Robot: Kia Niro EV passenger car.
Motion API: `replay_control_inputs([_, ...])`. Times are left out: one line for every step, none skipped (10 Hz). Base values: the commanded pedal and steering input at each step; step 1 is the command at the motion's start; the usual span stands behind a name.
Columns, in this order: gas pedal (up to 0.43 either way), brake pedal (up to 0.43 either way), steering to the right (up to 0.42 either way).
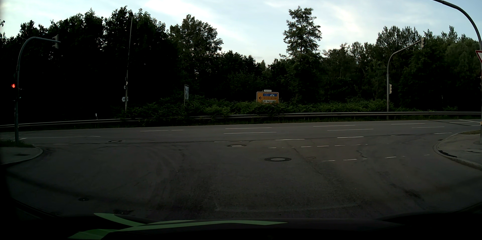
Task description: Follow the waypoints while adhering to traffic rules and regulations
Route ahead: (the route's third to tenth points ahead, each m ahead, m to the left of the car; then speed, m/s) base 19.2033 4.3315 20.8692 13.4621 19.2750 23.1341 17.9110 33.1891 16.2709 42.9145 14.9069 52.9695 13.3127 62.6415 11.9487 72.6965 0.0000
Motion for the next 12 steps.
replay_control_inputs([0.0, 0.323, -0.012])
replay_control_inputs([0.0, 0.323, -0.012])
replay_control_inputs([0.0, 0.323, -0.012])
replay_control_inputs([0.0, 0.323, -0.012])
replay_control_inputs([0.0, 0.323, -0.013])
replay_control_inputs([0.0, 0.323, -0.012])
replay_control_inputs([0.0, 0.323, -0.013])
replay_control_inputs([0.0, 0.323, -0.013])
replay_control_inputs([0.0, 0.323, -0.013])
replay_control_inputs([0.0, 0.323, -0.013])
replay_control_inputs([0.0, 0.323, -0.012])
replay_control_inputs([0.0, 0.323, -0.013])
